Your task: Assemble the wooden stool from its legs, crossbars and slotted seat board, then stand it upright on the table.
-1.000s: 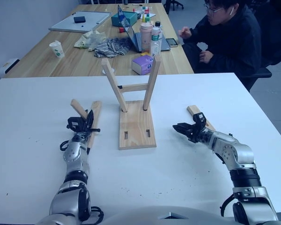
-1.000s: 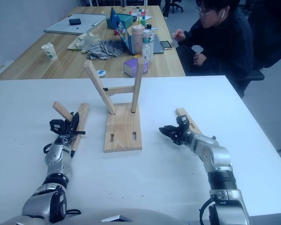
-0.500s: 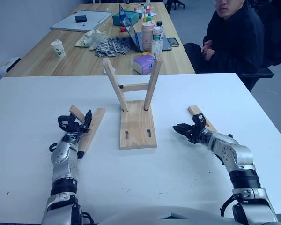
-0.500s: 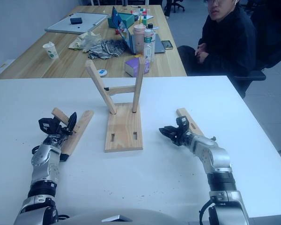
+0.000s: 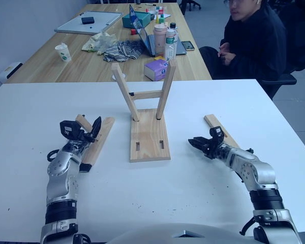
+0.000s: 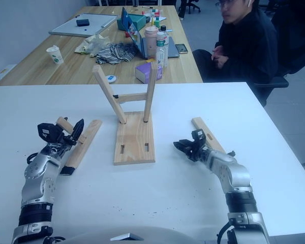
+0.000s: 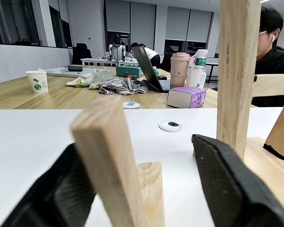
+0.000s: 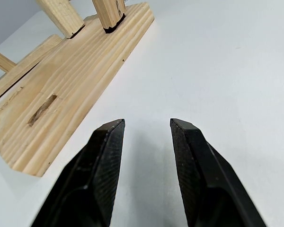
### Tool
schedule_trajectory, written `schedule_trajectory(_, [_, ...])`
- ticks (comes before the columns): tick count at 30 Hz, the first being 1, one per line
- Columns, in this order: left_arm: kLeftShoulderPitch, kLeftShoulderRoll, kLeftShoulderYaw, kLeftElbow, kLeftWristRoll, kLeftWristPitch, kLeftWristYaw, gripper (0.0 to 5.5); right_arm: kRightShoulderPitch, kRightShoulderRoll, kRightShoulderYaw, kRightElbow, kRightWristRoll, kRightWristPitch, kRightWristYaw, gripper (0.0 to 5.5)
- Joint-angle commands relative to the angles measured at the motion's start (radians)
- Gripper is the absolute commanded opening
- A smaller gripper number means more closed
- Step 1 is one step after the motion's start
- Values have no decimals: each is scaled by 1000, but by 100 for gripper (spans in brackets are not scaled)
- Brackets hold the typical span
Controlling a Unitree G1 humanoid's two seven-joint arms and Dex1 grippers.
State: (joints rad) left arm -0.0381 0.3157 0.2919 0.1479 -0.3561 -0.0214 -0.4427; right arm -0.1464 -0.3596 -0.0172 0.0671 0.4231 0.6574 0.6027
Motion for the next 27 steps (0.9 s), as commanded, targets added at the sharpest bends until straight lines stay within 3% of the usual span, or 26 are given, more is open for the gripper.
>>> schedule_trajectory(1, [21,6,16,-47,-11,24,16,243,11,10,-9,-16,-2,-8,-11,176])
schedule_trajectory(14, [60,-14,12,-62,-2,12,36,45,15,12,-15,-19,-1,-10,-17,176])
schedule_trajectory(27, [142,-7,-63,49,60,-11,6,37,6,6,-10,-19,-2,-3,-13,176])
